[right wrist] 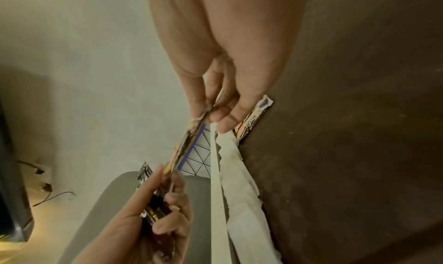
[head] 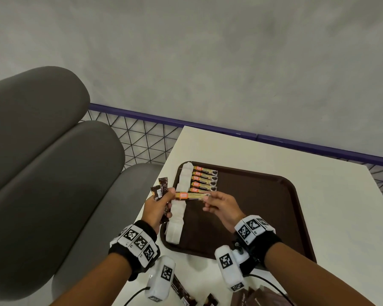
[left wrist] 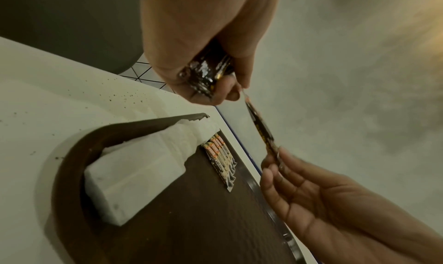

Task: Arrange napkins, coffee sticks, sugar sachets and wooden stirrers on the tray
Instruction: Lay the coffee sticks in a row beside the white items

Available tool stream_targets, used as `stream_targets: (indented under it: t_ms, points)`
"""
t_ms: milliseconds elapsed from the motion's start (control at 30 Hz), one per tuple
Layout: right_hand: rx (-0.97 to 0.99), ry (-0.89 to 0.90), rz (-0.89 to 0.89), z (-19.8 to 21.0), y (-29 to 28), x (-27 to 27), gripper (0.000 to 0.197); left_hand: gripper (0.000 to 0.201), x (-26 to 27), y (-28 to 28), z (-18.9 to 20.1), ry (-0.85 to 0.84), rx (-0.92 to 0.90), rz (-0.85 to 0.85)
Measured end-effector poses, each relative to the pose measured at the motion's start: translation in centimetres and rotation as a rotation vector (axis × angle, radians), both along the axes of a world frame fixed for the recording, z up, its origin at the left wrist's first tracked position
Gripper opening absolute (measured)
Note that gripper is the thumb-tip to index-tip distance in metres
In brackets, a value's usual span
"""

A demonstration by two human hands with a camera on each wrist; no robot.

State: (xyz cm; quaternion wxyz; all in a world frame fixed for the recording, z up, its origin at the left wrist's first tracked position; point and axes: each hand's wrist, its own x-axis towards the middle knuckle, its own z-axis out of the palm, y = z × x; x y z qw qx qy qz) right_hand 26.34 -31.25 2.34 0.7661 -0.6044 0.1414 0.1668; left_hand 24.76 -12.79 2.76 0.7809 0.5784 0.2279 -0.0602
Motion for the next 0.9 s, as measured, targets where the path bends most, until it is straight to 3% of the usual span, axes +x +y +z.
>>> stream_targets:
  t_ms: [133, 367, 567, 900]
  points:
    - [-0.198, 0.076, -0.214, -1.7, -2.0, 1.5, 0.022, 0.005, 0.1, 0.7, 0.0, 0.024, -0.074, 0.069]
    - [-0.572, 0.138, -0.296, -4.5, -2.3, 2.9, 0.016, 0.002, 0.0, 2.3, -1.0, 0.073, -0.092, 0.099]
    - [-0.697, 0.133, -0.272, -4.8, -0.6, 3.5, 0.009, 0.003, -0.2, 3.1, -1.3, 0.092, -0.078, 0.085]
    - [-0.864, 0.140, -0.178, -5.0, 0.2, 3.9, 0.014, 0.007, -0.3, 3.7, -1.9, 0.102, -0.093, 0.092]
